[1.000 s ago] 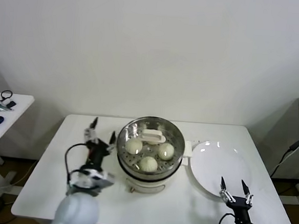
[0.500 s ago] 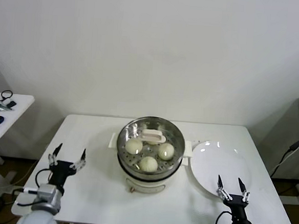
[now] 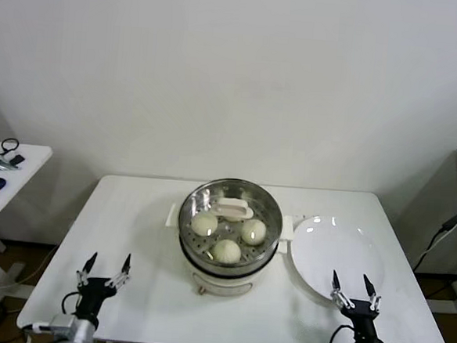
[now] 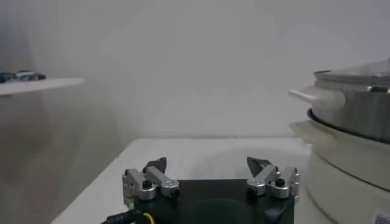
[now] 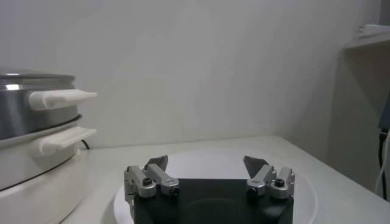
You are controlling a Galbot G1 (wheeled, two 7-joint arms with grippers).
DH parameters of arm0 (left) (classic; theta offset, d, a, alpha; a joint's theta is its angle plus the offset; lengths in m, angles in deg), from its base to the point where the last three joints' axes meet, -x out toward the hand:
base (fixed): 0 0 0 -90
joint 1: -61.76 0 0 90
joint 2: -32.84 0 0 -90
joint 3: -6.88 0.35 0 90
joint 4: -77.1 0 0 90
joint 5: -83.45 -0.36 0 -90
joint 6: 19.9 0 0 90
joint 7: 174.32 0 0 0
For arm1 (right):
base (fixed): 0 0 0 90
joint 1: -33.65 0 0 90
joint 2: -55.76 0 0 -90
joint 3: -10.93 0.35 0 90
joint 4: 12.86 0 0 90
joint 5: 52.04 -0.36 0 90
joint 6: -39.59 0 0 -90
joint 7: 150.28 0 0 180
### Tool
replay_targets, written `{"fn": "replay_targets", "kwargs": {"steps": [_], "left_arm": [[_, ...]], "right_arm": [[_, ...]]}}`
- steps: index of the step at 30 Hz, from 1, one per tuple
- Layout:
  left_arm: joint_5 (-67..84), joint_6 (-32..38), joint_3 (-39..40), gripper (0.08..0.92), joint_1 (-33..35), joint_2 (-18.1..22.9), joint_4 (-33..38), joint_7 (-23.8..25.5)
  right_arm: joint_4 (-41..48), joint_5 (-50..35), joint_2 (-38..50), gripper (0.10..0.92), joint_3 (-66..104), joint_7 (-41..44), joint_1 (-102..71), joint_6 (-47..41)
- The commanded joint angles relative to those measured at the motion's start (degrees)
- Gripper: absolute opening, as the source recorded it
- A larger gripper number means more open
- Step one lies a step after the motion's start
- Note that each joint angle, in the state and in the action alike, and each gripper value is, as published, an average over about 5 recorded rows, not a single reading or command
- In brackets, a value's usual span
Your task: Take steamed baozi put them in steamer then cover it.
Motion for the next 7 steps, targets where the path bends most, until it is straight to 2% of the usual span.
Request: {"fn": "replay_targets", "kwargs": {"steps": [1,7], "left_arm": [[4.3,4.6,0.3,0.823,1.4,0.2,-3.4,0.6],[4.3,4.6,0.6,0.823,1.4,0.2,-3.2,0.9]], "right_arm": [[0.2,0.0,0.0,0.823,0.0,0.2,0.2,-0.1],[0.1,0.2,-0.2,0.823,-0.2,0.3,0.1,0.0]]}}
